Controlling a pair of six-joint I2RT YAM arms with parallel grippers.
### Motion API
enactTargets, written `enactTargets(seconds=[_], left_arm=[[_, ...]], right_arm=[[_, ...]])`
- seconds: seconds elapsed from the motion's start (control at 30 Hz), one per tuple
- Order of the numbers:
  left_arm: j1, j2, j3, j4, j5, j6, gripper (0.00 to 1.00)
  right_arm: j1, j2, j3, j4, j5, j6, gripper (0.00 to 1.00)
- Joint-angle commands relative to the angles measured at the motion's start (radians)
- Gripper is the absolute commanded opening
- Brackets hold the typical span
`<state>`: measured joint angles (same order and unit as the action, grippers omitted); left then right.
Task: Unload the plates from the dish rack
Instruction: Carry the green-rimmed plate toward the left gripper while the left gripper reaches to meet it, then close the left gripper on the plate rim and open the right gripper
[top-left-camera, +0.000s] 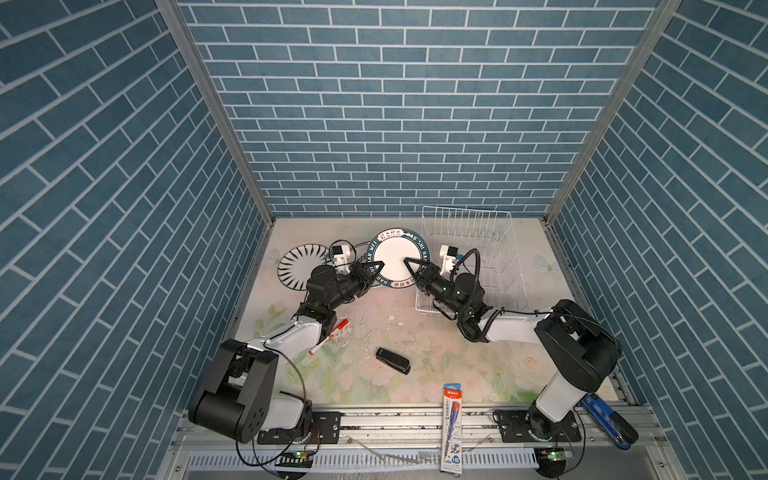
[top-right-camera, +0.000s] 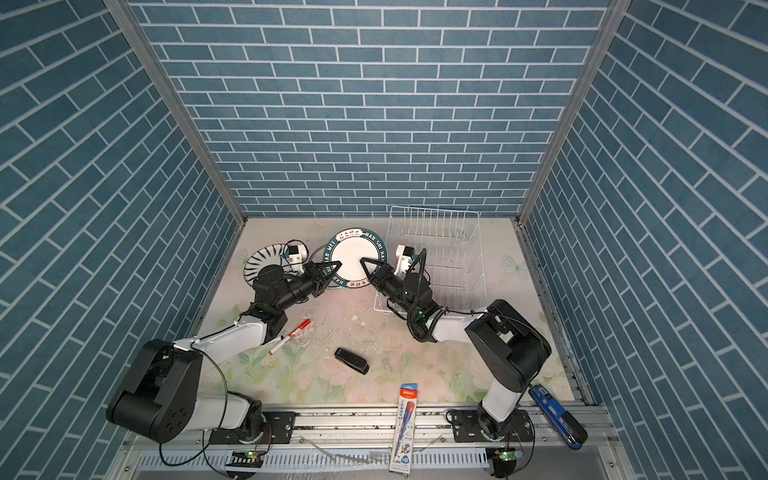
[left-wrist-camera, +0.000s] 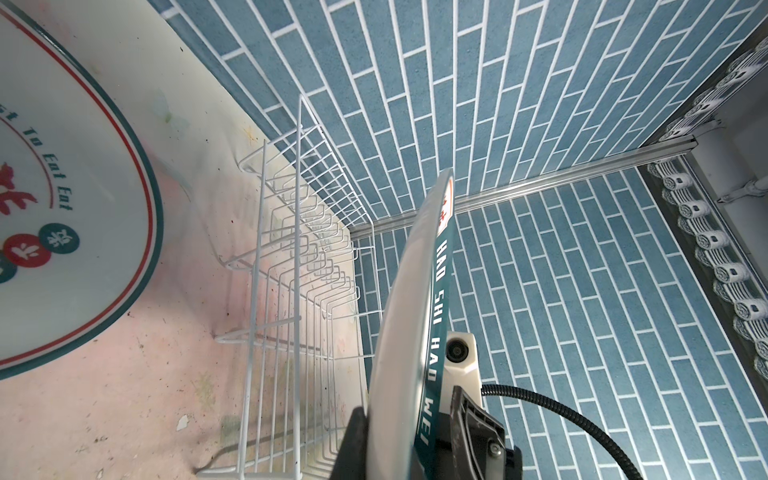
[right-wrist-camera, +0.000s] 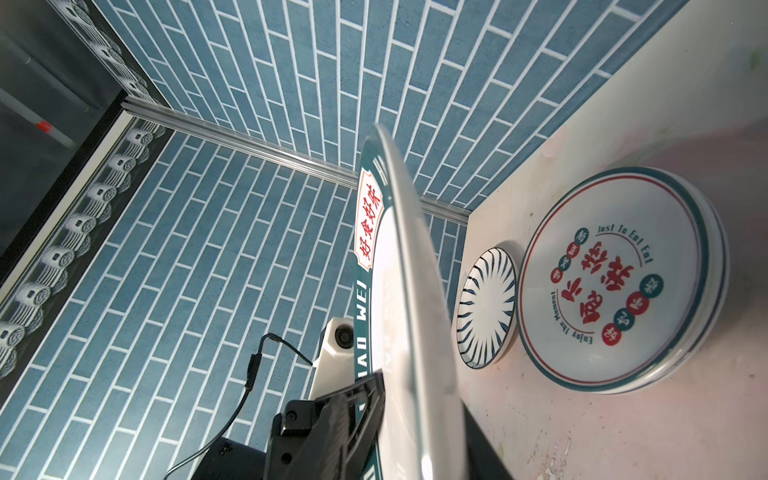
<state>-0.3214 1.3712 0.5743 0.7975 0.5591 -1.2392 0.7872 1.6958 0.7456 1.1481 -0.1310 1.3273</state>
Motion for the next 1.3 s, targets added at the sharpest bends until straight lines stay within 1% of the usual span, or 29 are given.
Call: enactTargets(seconds=[0.0,0.1,0.13,0.2,0.23,0.67,0.97,1.27], left_arm=[[-0.007,0.003,-0.002,0.020,0.010,0.020,0.01],[-0.007,0.006,0.001,0.018,0.010,0.022,0.00],[-0.007,0.005,0.002,0.017,0.009,0.023,0.00],[-0.007,0.005,0.005,0.016,0.009,0.024,0.00],[-0.007,0.006,0.006,0.014,0.007,0.026,0.00],[-0.004,-0.006,0.047,-0.040,0.005,0.058,0.00],[0.022,-0.011,0.065,-0.058,0.008,0.063,0.00],[0.058,-0.012,0.080,-0.073,0.022,0.067,0.00]], right_arm=[[0.003,0.007,0.021,0.082,-0.024,-0.014,0.48],[0.001,0.006,0.020,0.079,-0.021,-0.014,0.61],[0.001,0.005,0.019,0.075,-0.018,-0.014,0.69],[0.000,0.001,0.018,0.058,-0.014,-0.014,0.96],[0.000,-0.001,0.017,0.050,-0.012,-0.014,0.99],[-0.024,-0.056,-0.021,-0.013,0.010,-0.017,0.99],[-0.046,-0.087,-0.060,-0.010,0.018,-0.017,0.99],[-0.094,-0.131,-0.092,-0.031,0.001,-0.017,0.99]])
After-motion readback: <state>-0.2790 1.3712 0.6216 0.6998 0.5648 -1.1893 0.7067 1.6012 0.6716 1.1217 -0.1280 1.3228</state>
